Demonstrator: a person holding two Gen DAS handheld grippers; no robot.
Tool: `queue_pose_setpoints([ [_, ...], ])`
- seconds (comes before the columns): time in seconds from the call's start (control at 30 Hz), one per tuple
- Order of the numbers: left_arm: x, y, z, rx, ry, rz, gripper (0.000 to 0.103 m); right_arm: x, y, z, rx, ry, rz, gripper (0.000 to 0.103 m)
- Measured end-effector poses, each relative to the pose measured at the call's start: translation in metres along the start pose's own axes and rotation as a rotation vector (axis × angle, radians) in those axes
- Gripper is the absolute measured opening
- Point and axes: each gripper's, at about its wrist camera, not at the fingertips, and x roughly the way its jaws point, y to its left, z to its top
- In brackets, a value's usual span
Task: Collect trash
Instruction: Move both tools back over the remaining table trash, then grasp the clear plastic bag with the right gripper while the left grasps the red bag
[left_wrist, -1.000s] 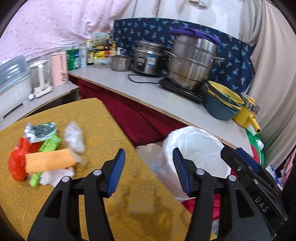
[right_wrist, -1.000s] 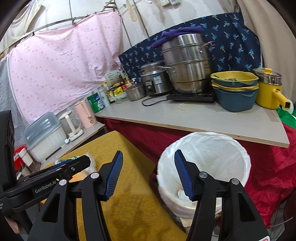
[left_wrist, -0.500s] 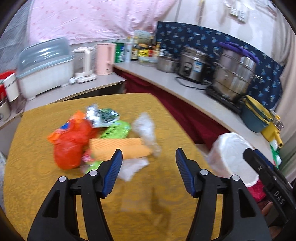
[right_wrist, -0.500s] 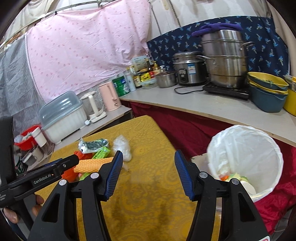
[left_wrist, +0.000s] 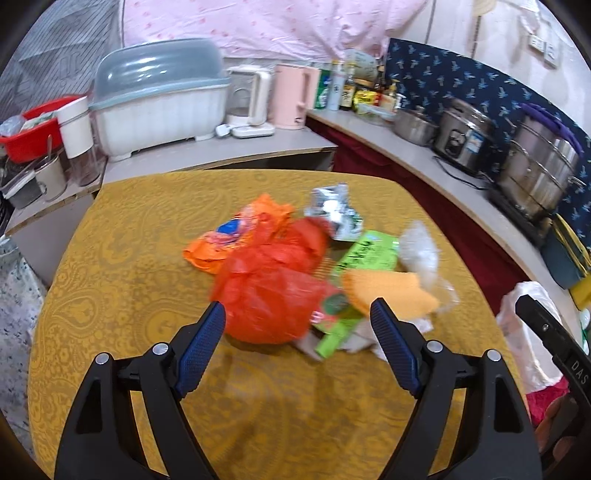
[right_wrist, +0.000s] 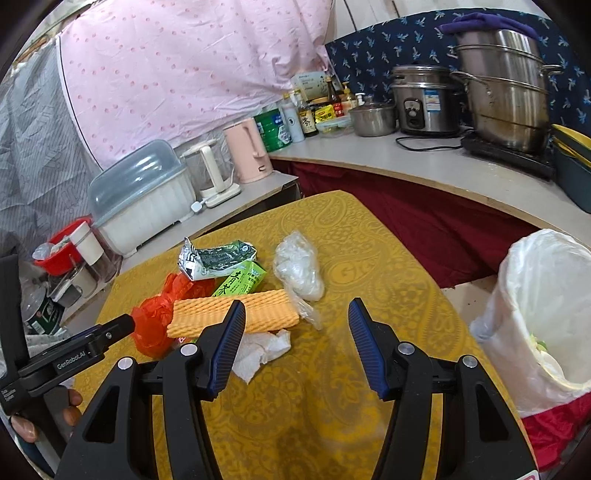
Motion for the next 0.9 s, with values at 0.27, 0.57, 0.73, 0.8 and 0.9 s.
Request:
queue_pose_setpoints([
  [0.27, 0.037, 0.024, 0.011, -0.039, 0.044, 0.000, 0.080, 0.059, 0.009, 0.016, -0.013, 0.048, -0.007, 0.057],
  [0.57, 0.069, 0.026, 0.016, -0.069, 0.093, -0.049, 0.080, 0.128, -0.004, 0.024, 0.045, 0.127, -0.027, 0.056],
  [0.73, 0.073, 0.027, 0.014, -0.058, 0.084, -0.045, 0.071, 0.156, -0.015, 0.020, 0.089, 0.175, -0.022, 0.056],
  [0.8, 0.073, 0.029, 0.014, -0.056, 0.082, -0.040, 0.063, 0.160, -0.019, 0.018, 0.110, 0.182, -0.017, 0.056],
  [0.9, 0.071, 0.030, 0.012, -0.048, 0.076, -0.038, 0.054, 0.162, -0.022, 0.015, 0.115, 0.186, -0.019, 0.041],
])
